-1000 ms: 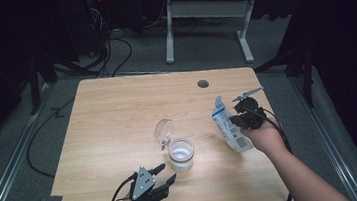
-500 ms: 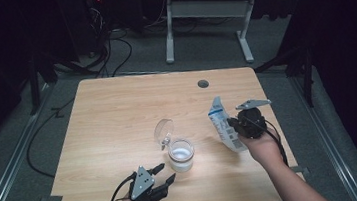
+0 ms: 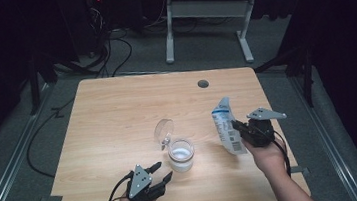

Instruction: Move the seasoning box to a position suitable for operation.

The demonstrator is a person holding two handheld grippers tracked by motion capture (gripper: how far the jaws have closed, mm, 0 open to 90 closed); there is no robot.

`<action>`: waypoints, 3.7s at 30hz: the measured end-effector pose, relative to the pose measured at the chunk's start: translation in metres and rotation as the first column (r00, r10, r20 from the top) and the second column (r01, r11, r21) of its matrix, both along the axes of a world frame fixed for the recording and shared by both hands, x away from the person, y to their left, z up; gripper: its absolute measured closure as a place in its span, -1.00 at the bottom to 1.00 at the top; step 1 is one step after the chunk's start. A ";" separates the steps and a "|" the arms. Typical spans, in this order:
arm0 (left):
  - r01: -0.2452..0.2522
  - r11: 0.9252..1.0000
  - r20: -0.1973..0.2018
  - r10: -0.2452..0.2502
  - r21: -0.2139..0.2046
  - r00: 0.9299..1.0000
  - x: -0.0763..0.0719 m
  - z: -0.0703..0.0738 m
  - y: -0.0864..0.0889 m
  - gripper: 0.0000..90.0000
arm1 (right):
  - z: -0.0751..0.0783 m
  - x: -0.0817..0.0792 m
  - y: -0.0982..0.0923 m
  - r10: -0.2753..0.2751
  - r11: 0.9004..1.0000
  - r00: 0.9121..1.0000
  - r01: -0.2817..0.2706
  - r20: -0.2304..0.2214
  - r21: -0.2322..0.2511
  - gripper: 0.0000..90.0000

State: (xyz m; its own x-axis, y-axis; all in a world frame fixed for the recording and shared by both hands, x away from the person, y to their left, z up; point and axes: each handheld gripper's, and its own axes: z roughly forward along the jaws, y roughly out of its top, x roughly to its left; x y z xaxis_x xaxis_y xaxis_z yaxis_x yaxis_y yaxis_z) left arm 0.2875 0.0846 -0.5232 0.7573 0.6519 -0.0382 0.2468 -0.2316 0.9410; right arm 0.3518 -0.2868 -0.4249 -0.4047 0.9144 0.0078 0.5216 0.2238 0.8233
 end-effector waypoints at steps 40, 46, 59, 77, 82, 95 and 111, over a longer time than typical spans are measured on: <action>-0.183 0.981 0.009 0.183 0.058 0.983 0.006 0.000 0.055 0.09 | -0.039 -0.029 -0.025 -0.072 0.978 0.964 0.018 0.256 0.209 1.00; -0.207 0.978 -0.003 0.207 0.034 0.978 0.004 -0.001 0.063 0.10 | -0.041 -0.026 -0.025 -0.076 0.975 0.956 0.012 0.282 0.222 1.00; -0.215 0.976 0.012 0.215 0.036 0.977 0.001 0.002 0.063 0.10 | -0.042 -0.016 -0.027 -0.061 0.979 0.948 -0.004 0.313 0.203 1.00; -0.214 0.976 0.010 0.213 0.040 0.977 0.000 0.001 0.062 0.09 | -0.054 -0.008 -0.033 -0.065 0.981 0.953 0.007 0.296 0.194 1.00; -0.210 0.977 0.011 0.210 0.036 0.978 -0.001 0.002 0.062 0.09 | -0.057 -0.012 -0.033 -0.070 0.982 0.952 0.013 0.297 0.190 1.00; -0.181 0.982 0.011 0.181 0.045 0.983 -0.001 0.002 0.058 0.09 | -0.062 -0.025 -0.035 -0.070 0.985 0.952 0.018 0.297 0.174 0.99; -0.182 0.983 0.006 0.182 0.037 0.983 0.001 0.002 0.060 0.09 | -0.064 -0.034 -0.035 -0.073 0.986 0.953 0.025 0.294 0.164 0.94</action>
State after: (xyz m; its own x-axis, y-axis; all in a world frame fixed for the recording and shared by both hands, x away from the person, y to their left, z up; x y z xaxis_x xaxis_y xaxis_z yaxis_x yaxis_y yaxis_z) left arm 0.2885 0.1443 -0.5207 0.6261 0.7797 -0.0095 0.2854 -0.2178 0.9333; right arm 0.3177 -0.3222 -0.4887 -0.3655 0.9300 0.0381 0.2538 0.0602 0.9654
